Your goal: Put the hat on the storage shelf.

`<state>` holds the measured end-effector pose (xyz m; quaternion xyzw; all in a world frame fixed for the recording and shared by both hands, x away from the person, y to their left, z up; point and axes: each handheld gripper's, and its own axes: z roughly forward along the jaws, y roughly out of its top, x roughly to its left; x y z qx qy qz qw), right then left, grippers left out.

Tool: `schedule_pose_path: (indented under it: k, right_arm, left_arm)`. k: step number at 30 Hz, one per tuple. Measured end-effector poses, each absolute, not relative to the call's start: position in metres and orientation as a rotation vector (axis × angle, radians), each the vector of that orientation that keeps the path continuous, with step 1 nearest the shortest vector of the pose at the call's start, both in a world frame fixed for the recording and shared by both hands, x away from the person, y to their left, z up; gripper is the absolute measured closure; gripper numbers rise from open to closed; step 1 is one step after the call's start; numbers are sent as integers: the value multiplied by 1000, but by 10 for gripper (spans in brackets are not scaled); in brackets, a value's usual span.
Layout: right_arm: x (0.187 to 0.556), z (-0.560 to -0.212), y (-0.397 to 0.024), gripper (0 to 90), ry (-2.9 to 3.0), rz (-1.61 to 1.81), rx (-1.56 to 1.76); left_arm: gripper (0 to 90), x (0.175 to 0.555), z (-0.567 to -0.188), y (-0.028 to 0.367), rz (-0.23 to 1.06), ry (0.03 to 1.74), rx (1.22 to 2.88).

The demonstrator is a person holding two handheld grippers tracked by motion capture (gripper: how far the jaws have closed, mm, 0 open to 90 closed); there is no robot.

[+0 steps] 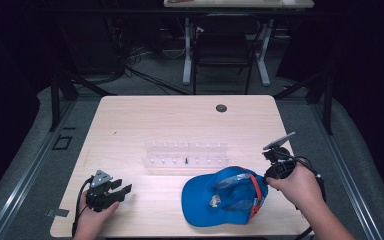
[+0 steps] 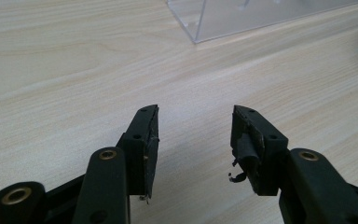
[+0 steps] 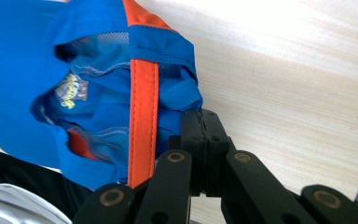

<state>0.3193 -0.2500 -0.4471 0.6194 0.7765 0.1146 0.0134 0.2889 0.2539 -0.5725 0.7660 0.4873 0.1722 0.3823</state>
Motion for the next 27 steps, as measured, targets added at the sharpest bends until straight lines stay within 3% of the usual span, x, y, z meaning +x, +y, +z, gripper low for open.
schedule_pose_path:
  k: [10, 27]
  right_arm:
    - [324, -428, -250, 900, 2449, 365, 1926]
    - [328, -404, -271, 900, 2516, 715, 2143]
  left_arm:
    - [520, 289, -572, 254, 440, 1243, 1953]
    - [520, 289, -573, 253, 436, 1239, 1955]
